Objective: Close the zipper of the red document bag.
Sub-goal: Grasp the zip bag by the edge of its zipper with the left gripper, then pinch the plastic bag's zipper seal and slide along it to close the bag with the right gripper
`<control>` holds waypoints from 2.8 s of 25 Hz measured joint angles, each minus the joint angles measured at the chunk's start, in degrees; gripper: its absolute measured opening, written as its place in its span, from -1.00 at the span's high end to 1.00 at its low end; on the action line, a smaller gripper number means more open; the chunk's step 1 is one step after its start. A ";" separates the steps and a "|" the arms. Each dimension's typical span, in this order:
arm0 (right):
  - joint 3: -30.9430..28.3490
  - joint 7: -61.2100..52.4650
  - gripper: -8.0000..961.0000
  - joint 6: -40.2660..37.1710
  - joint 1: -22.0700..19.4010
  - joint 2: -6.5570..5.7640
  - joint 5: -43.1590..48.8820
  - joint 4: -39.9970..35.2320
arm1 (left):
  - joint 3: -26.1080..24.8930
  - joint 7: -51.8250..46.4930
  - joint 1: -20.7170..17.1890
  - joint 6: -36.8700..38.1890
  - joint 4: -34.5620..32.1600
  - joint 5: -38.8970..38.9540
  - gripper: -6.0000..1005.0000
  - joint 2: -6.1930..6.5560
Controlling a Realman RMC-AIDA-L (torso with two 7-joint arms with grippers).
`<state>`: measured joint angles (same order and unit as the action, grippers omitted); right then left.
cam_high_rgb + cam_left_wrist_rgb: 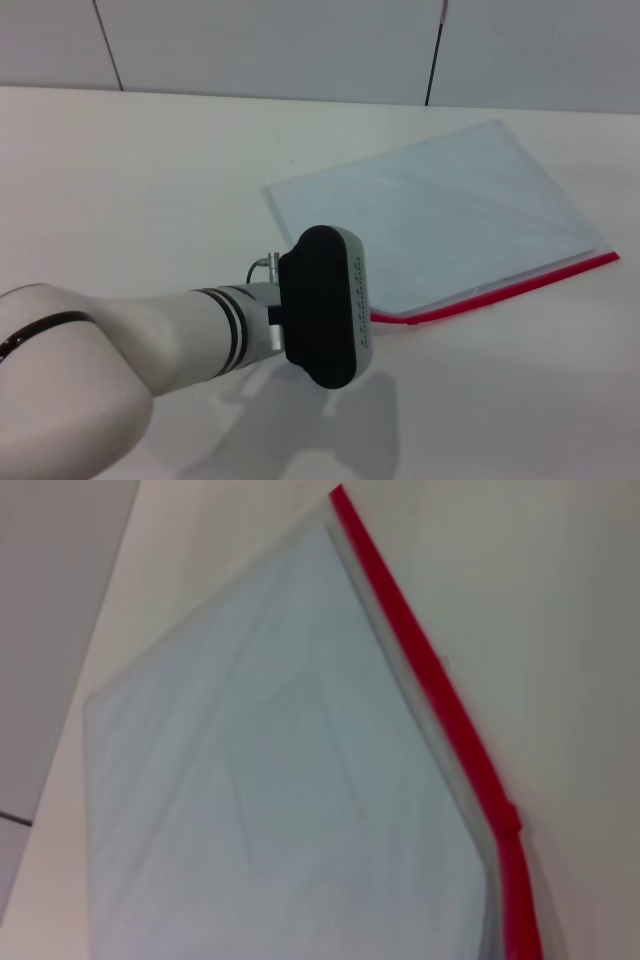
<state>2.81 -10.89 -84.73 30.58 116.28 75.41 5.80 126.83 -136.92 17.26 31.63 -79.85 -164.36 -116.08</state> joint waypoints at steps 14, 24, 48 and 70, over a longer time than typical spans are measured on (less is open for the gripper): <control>0.45 0.09 -0.77 -0.15 0.00 0.00 0.18 0.04 | 0.33 0.25 2.10 -8.60 7.60 -0.09 0.58 -0.11; 11.11 2.74 -0.77 2.07 2.36 -0.16 9.25 -3.74 | -0.10 1.98 -0.39 -18.04 9.08 -0.16 0.84 -0.03; 14.12 28.25 -0.71 13.67 7.60 0.19 38.73 -2.62 | 0.07 6.35 -4.42 -29.59 10.23 -0.01 0.88 -0.03; 12.37 38.86 0.27 19.78 8.81 0.35 38.33 1.37 | 0.39 6.40 -5.17 -29.97 9.44 0.01 0.88 0.07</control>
<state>15.19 27.97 -64.94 39.39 116.63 113.74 7.16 127.22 -130.51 12.09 1.66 -70.40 -164.35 -116.01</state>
